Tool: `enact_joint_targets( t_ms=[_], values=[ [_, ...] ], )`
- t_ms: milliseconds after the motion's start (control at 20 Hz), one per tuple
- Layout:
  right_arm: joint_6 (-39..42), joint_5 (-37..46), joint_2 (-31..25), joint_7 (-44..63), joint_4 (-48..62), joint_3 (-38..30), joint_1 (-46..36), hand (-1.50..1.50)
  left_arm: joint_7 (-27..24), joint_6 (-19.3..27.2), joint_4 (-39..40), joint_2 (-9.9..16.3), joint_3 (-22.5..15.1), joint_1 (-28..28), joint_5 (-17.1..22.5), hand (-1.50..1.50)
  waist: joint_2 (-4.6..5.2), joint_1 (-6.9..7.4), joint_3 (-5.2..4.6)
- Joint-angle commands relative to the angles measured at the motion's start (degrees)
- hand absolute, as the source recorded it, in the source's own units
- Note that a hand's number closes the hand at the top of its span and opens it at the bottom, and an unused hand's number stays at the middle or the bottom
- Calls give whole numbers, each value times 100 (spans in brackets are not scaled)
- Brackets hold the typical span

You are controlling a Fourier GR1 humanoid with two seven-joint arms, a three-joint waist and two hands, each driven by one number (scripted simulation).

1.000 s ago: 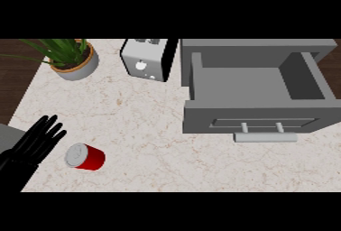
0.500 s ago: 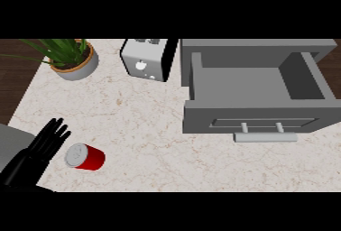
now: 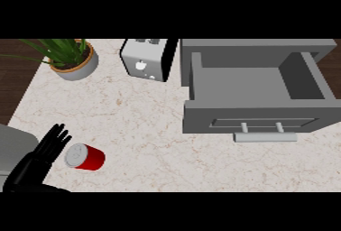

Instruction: Pick up the can, place it into the drawer and close the drawer

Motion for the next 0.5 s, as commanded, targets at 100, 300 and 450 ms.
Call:
enact_joint_targets(
  t_ms=[100, 300, 450],
  values=[
    [230, 161, 220, -7, -82, -82, 5, -150, -559, 198, 905, -78, -172, -345, -496, -150, 0, -3, 0],
    [23, 97, 89, 283, -62, -91, -317, -150, -1044, -9, 2101, 221, 14, -850, -510, -150, 7, -7, -3],
    [141, -344, -145, 452, -2, -435, -261, -150, -1349, -50, 2327, 180, -61, -788, -585, -150, 2, -6, -2]
  ],
)
